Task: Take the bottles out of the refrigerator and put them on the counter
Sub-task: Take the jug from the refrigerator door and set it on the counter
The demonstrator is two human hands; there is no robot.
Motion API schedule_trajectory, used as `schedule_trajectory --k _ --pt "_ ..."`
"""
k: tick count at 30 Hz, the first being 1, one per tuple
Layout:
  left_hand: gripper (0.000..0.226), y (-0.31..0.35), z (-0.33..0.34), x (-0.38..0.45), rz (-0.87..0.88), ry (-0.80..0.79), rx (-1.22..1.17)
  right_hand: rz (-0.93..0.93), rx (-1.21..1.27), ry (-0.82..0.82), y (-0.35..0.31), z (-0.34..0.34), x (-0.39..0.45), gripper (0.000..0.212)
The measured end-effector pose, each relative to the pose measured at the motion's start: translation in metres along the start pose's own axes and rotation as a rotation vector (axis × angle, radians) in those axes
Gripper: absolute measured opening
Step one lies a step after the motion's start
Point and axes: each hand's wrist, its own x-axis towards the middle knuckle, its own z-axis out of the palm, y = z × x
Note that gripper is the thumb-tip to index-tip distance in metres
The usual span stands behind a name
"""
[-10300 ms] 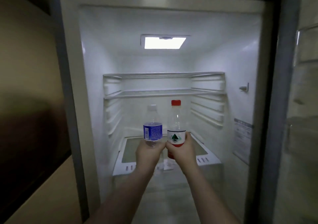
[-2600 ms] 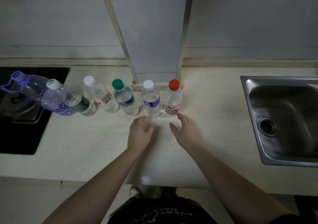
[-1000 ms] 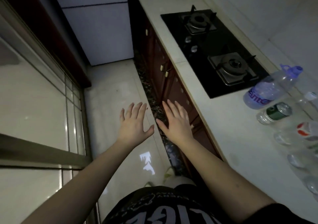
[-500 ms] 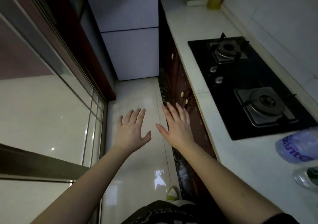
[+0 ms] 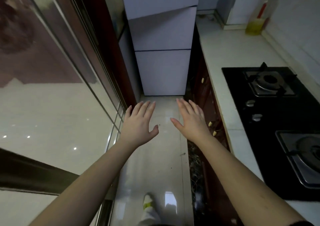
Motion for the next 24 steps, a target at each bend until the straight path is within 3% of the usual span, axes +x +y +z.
schedule_trajectory --k 13,24 --pt "0.087 -0.133 -0.01 0.124 -0.023 0.049 0.046 -0.06 -0.108 0.082 -0.073 0.005 0.151 0.072" --pt "0.079 -0.144 0.0 0.256 0.085 0.157 0.011 -0.084 -0.179 0.182 -0.053 -0.011 0.265 0.07"
